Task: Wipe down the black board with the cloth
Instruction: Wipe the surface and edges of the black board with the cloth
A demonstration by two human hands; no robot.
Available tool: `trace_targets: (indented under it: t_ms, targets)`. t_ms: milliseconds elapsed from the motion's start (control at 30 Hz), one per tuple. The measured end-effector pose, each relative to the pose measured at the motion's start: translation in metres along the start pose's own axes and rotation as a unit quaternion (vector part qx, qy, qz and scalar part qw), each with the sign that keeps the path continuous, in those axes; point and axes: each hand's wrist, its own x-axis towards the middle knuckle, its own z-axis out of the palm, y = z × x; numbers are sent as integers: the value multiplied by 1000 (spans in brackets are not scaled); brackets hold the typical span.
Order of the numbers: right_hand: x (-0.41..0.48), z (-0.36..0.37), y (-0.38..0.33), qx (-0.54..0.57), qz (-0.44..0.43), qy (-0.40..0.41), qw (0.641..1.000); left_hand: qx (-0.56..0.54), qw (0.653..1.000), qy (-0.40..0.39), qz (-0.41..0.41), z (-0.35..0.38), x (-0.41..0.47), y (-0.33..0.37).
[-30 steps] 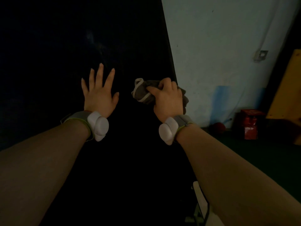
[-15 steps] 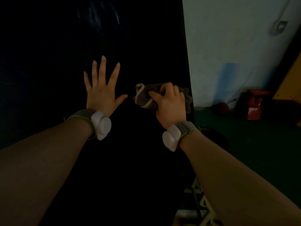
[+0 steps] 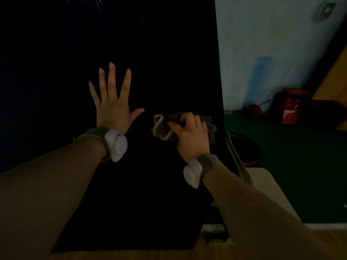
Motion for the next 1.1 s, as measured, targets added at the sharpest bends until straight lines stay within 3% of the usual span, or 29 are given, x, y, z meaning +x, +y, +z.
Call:
trace_targets:
  t_ms: [133, 200, 333, 467, 633, 933, 1100]
  targets:
    - [-11, 6, 4, -4, 4, -98, 995, 5, 1000, -9, 12, 2, 3, -2]
    - [-5, 0, 2, 2, 4, -93, 996, 9, 1000, -12, 12, 3, 3, -2]
    - [12, -24, -5, 56, 17, 77, 995, -1, 1000, -8, 18, 4, 3, -2]
    - [40, -40, -5, 59, 32, 176, 982, 3, 1000, 6, 20, 4, 0, -1]
    - [32, -17, -13, 38, 46, 112, 992, 3, 1000, 6, 23, 17, -18, -6]
    - [-14, 58, 2, -1, 24, 165, 986, 0, 999, -23, 48, 44, -67, -18]
    - [-55, 82, 6, -20, 16, 95, 995, -9, 998, -30, 46, 53, -86, -18]
